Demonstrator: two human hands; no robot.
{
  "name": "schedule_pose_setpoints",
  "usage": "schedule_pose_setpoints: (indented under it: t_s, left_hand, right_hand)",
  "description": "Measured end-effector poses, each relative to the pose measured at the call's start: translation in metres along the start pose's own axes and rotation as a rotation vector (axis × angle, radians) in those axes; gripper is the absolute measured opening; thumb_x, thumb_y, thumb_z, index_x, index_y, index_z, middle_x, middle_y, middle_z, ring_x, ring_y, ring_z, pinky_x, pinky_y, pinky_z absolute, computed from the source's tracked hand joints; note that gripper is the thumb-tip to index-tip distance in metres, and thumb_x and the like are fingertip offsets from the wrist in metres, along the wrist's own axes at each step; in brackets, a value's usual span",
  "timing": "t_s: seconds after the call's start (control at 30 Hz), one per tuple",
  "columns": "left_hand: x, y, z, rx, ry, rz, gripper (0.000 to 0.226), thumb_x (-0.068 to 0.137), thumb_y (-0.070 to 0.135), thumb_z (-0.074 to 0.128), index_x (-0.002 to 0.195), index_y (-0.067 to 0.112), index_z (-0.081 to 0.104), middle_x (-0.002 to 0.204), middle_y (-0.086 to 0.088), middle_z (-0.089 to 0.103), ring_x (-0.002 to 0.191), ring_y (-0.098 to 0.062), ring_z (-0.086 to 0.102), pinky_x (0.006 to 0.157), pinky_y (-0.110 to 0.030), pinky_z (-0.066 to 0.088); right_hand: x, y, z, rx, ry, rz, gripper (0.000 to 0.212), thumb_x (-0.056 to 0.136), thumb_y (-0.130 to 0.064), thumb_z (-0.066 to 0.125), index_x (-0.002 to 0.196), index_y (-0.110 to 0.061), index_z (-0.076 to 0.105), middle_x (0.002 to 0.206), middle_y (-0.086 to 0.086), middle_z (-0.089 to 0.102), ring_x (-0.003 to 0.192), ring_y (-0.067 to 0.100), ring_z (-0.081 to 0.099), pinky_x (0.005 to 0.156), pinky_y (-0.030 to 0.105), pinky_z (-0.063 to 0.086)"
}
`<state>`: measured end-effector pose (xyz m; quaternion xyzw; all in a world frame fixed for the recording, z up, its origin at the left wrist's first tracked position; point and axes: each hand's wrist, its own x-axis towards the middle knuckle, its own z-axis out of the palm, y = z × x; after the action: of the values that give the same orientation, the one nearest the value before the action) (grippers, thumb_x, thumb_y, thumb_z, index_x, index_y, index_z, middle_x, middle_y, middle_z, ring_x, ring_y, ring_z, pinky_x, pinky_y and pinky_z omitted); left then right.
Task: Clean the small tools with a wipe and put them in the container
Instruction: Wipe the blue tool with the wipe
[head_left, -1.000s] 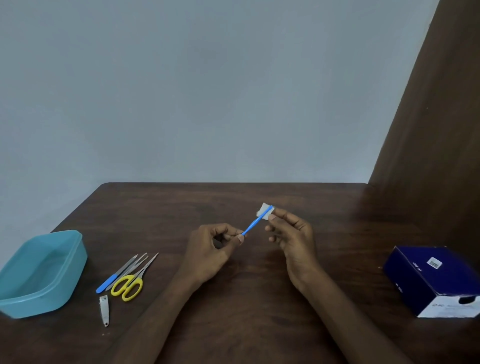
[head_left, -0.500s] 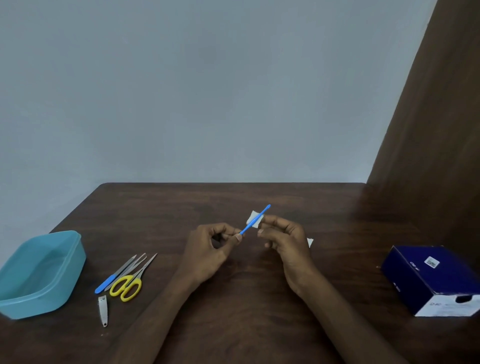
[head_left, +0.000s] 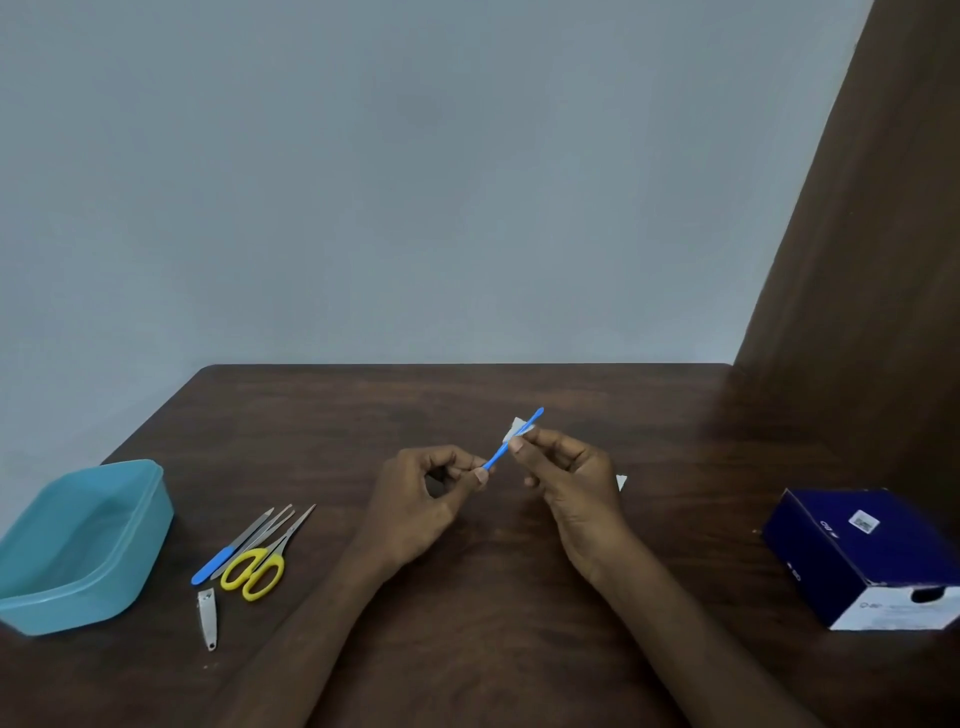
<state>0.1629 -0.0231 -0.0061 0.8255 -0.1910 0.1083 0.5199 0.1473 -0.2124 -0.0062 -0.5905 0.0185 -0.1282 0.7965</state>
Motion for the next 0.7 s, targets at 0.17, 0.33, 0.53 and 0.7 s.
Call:
schedule_pose_setpoints:
  t_s: [0.17,0.33,0.53,0.7]
  left_hand:
    - [-0.001,0.005,0.001,0.01,-0.027,-0.007,0.01,0.095,0.024,0.082,0.089,0.032,0.085,0.08,0.012,0.079,0.075,-0.021,0.074,0.07,-0.032,0.057]
    - [-0.002,0.003,0.001,0.041,-0.021,-0.001,0.018,0.093,0.024,0.084,0.085,0.04,0.082,0.079,0.011,0.078,0.072,-0.011,0.072,0.07,-0.028,0.056]
    - [-0.003,0.007,-0.001,0.012,-0.041,0.004,0.011,0.095,0.023,0.082,0.091,0.033,0.085,0.082,0.014,0.079,0.074,-0.003,0.068,0.07,-0.021,0.054]
    - [-0.003,0.006,-0.003,-0.013,-0.029,0.042,0.01,0.097,0.023,0.081,0.093,0.032,0.085,0.082,0.012,0.079,0.078,-0.007,0.071,0.076,-0.023,0.055]
  right_hand:
    - [0.005,-0.004,-0.001,0.071,0.112,-0.002,0.01,0.088,-0.02,0.085,0.093,-0.011,0.084,0.099,-0.001,0.081,0.072,0.006,0.058,0.066,0.025,0.047]
    - [0.005,-0.002,-0.004,0.087,0.104,0.059,0.016,0.087,-0.025,0.085,0.091,-0.009,0.085,0.071,0.001,0.061,0.064,0.01,0.048,0.065,0.028,0.043]
    - [0.007,-0.005,-0.008,0.005,0.113,0.019,0.013,0.087,-0.023,0.085,0.087,-0.01,0.084,0.074,-0.01,0.072,0.066,0.004,0.055,0.065,0.024,0.046]
    - [-0.007,0.0,0.001,-0.167,-0.083,0.04,0.014,0.089,-0.027,0.084,0.086,-0.013,0.083,0.095,0.002,0.082,0.085,0.006,0.066,0.075,0.03,0.048]
